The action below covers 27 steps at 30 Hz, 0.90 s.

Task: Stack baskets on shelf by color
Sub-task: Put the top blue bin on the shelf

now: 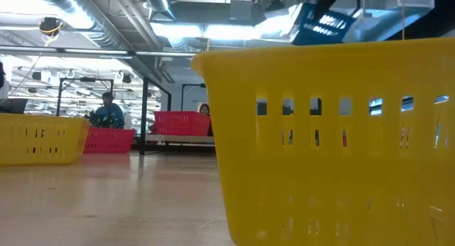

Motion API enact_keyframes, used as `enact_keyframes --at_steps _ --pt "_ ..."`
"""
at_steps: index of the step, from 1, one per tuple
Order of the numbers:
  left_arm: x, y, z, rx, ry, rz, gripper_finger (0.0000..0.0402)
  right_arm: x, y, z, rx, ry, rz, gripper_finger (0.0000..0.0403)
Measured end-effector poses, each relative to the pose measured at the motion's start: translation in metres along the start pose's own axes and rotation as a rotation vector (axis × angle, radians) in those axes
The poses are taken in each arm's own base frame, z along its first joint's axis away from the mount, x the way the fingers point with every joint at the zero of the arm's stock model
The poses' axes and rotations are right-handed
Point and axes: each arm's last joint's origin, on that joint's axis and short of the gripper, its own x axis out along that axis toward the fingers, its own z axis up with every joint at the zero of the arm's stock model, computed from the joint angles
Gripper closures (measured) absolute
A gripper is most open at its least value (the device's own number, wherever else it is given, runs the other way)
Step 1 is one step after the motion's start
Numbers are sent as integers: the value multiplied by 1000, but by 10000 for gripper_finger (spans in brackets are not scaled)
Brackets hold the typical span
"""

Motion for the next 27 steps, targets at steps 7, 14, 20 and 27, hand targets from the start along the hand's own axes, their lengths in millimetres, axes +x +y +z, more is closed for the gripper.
enact_keyframes --at_steps 7,14,20,27 --pt "2 7 1 -16 2 24 398 48 -23 32 -119 -49 106 403" --pt "3 13 3 -40 -1 49 398 111 -31 45 -160 102 160 403" --pt "3 13 3 -40 0 46 398 159 -34 51 -157 205 173 403" --pt "3 13 3 -57 -1 46 398 203 -42 47 -106 303 230 403"
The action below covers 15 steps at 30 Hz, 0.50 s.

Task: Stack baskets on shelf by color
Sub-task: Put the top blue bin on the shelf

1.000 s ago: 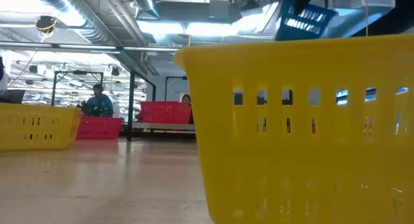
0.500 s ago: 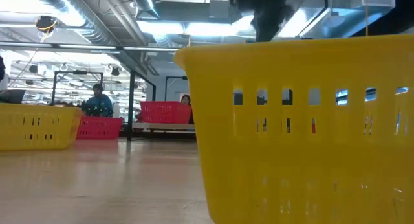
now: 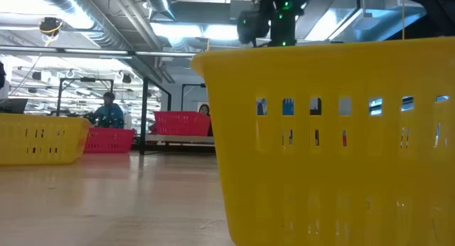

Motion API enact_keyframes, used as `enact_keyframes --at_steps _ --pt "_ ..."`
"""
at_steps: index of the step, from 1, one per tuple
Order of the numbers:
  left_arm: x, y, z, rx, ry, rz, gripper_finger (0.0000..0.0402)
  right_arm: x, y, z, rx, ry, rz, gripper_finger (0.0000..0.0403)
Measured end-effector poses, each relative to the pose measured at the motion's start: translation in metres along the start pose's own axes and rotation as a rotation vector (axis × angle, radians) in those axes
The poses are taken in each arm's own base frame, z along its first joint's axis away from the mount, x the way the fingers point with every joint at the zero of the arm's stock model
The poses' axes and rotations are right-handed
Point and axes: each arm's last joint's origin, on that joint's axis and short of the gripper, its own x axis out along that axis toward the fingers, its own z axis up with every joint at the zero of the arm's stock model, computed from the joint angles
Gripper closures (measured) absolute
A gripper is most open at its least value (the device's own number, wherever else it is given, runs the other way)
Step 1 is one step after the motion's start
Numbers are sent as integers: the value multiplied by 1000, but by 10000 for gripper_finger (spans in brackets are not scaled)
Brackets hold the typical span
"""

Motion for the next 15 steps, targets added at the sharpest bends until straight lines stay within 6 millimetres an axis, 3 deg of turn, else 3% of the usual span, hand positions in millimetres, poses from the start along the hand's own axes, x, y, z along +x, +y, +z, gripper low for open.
enact_keyframes --at_steps 5,15 --pt "0 0 0 1 0 0 398 16 -9 6 15 -19 30 403" --pt "0 0 0 1 0 0 398 24 -12 8 25 -28 82 399"
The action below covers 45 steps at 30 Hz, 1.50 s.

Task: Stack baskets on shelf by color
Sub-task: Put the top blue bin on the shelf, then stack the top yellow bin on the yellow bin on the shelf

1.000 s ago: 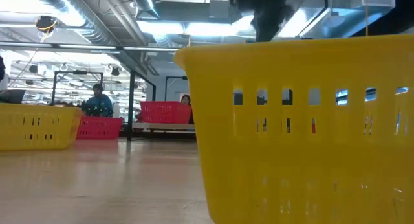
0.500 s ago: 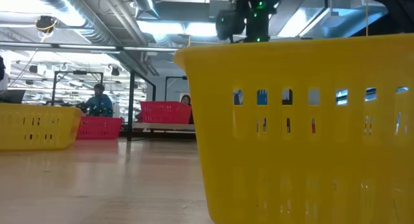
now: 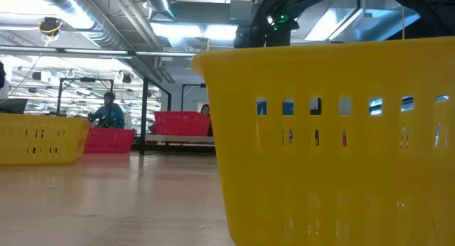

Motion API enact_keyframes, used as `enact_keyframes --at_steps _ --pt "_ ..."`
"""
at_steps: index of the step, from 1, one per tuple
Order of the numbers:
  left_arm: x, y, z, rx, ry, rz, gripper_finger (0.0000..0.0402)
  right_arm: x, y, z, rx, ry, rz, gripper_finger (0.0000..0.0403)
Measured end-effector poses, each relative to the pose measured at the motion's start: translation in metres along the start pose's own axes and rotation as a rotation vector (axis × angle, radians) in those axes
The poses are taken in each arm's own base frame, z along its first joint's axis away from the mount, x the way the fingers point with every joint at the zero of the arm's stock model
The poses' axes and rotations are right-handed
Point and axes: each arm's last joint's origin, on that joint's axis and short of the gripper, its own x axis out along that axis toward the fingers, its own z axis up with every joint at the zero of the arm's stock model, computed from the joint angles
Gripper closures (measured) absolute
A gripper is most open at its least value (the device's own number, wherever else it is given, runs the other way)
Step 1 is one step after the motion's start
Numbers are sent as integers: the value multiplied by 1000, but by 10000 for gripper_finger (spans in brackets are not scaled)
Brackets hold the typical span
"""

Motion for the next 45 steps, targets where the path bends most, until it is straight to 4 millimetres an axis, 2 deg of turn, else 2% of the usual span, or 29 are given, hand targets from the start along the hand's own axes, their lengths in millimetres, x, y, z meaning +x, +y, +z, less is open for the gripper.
enact_keyframes --at_steps 13,17,21,26,30,34,40,45 --pt "0 0 0 -5 3 1 398 0 -3 -1 10 1 -1 343" --pt "0 1 -4 -57 44 16 398 0 -2 -1 4 2 -1 319" --pt "-1 4 -11 -111 107 43 398 -6 5 -4 10 30 5 316" --pt "-2 6 -18 -102 178 70 392 -35 17 -12 7 -13 -7 323" --pt "-5 5 -29 -104 298 51 379 -69 30 -22 19 -101 -27 325" --pt "-9 1 -39 -185 413 28 379 -104 46 -34 26 -204 -39 324" --pt "-7 -19 -51 -314 524 33 400 -152 71 -60 9 -366 -42 324" --pt "-6 -39 -59 -338 562 21 384 -181 86 -80 11 -474 -29 324"
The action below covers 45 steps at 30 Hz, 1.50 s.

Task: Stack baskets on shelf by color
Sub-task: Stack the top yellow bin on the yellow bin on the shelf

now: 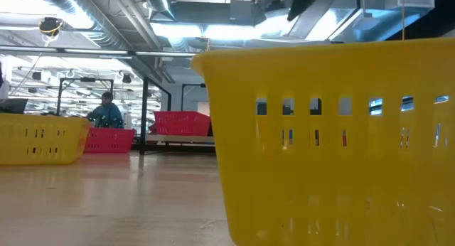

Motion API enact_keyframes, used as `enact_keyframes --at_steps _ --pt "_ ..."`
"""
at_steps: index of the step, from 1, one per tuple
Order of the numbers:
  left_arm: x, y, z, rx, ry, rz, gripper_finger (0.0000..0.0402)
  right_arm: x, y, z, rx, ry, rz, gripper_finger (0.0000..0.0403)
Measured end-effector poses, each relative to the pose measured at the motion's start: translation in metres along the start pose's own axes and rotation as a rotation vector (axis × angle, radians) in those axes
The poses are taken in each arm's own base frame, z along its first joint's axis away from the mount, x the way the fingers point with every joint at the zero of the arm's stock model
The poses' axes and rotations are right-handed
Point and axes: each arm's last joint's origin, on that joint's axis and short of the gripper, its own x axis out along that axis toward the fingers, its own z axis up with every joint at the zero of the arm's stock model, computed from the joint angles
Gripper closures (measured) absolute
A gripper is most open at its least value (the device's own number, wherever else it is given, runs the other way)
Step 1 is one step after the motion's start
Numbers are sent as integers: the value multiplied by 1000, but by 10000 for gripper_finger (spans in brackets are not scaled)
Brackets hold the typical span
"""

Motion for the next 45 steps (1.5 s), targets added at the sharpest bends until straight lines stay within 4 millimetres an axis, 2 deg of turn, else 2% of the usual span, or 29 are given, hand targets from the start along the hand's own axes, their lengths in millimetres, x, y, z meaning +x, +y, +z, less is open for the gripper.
enact_keyframes --at_steps 4,9,15,22,26,31,38,45 --pt "14 -12 -7 -33 67 29 357 -17 7 -2 10 -66 9 324" --pt "40 -28 -9 -47 167 58 326 -27 12 -5 -7 -96 21 324" --pt "82 -44 -8 -173 252 169 322 -35 17 -7 -22 -115 31 324" --pt "128 -53 -6 -301 274 329 321 -42 21 -10 -19 -133 44 324" --pt "148 -55 -13 -199 333 421 321 -48 24 -12 -29 -149 51 324" --pt "164 -56 -21 -100 385 488 321 -57 22 -17 -25 -175 50 324" --pt "186 -41 -45 -116 477 591 321 -69 20 -23 -19 -206 48 324" --pt "202 -31 -64 -100 489 654 321 -74 19 -25 -16 -228 47 324"
